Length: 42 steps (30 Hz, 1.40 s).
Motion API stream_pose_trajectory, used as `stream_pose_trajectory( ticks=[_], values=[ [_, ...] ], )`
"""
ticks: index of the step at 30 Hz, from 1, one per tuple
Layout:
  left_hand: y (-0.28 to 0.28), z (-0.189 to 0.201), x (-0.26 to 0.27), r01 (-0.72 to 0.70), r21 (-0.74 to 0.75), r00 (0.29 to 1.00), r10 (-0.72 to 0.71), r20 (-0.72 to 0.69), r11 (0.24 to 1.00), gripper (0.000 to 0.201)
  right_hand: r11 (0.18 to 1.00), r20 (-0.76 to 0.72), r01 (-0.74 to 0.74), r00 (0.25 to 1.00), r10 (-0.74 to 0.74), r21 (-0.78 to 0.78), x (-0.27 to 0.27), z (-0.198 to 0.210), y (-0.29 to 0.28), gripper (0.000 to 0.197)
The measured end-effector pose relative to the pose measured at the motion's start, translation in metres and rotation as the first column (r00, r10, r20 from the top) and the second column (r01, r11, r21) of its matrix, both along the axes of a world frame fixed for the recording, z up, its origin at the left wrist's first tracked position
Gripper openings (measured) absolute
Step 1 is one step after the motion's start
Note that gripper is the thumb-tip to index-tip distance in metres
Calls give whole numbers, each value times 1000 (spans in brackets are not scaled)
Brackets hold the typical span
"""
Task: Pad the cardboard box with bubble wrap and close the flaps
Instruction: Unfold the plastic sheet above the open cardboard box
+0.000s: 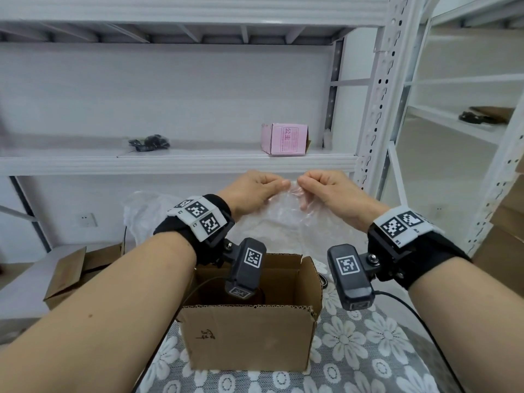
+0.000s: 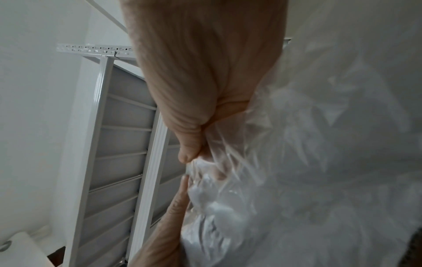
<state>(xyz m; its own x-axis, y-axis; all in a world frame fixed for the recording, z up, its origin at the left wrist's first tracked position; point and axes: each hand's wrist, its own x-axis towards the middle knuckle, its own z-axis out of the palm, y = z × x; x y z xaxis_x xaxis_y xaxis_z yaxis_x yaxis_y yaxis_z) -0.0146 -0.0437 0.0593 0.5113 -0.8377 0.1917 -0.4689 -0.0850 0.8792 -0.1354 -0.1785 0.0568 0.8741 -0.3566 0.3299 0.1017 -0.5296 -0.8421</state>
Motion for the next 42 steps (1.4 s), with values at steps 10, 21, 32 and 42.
stream_pose_trajectory(
  ticks=[10,21,32,42],
  values=[
    [-2,-6,1,32,-158,964,-72,-255,987,22,991,146,-47,989,28,128,3,-3,4,32],
    [1,-2,1,40,-121,976,-64,-206,992,25,985,147,38,987,-63,169,4,-3,2,28],
    [13,1,34,-564,-307,702,641,312,767,11,755,5,456,857,-515,-471,-6,2,-21,27],
    [20,-5,19,-237,-247,962,263,78,940,48,995,-502,-23,864,-30,-98,-3,-15,-12,114]
  ],
)
